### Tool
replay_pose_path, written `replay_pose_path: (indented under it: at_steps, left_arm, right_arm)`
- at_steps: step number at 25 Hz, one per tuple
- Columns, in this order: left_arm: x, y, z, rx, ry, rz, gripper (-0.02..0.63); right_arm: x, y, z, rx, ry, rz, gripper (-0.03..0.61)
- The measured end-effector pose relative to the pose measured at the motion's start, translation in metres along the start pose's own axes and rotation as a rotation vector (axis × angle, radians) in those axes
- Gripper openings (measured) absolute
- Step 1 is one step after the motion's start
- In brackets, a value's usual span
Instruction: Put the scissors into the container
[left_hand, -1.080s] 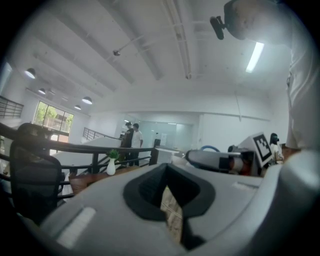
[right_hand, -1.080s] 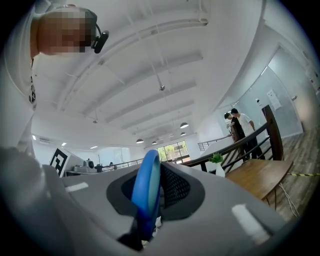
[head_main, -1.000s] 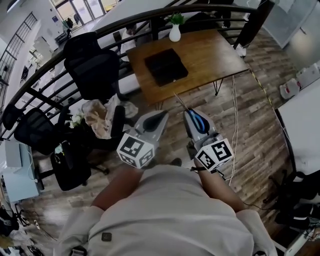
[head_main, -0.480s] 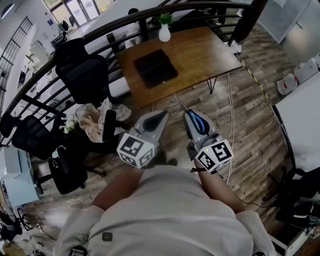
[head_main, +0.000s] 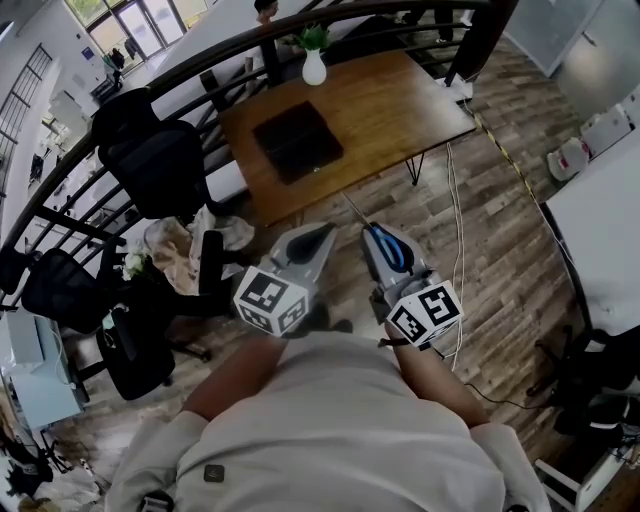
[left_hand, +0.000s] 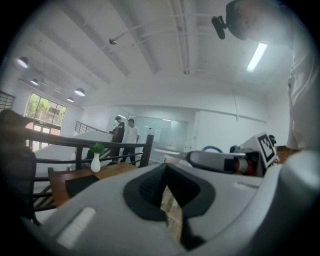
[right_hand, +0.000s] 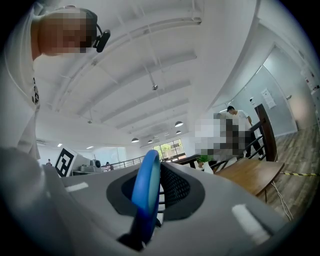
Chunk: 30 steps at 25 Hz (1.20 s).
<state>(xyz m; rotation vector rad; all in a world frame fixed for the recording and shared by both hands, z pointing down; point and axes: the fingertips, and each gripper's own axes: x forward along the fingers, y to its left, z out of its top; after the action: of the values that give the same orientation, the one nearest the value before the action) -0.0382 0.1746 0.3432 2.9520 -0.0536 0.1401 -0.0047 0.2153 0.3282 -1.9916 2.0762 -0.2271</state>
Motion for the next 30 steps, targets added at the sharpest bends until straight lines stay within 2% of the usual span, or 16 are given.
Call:
replay_pose_path:
  at_steps: [14, 24, 30]
  left_arm:
    - [0.040, 0.080, 0.010, -0.010, -0.008, -0.006, 0.004]
    - [0.072, 0.185, 0.063, 0.030, -0.025, -0.038, 0.003]
    - [0.083, 0.235, 0.076, 0.043, -0.009, -0.068, 0.005]
  right_arm:
    - [0.082, -0.039, -0.002, -0.007, 0.012, 0.011, 0.049]
    - [0.196, -0.063, 0.023, -0.025, -0.022, -0.001, 0.049]
    - [0.250, -0.081, 0.029, -0.004, -0.043, -0.045, 0.049]
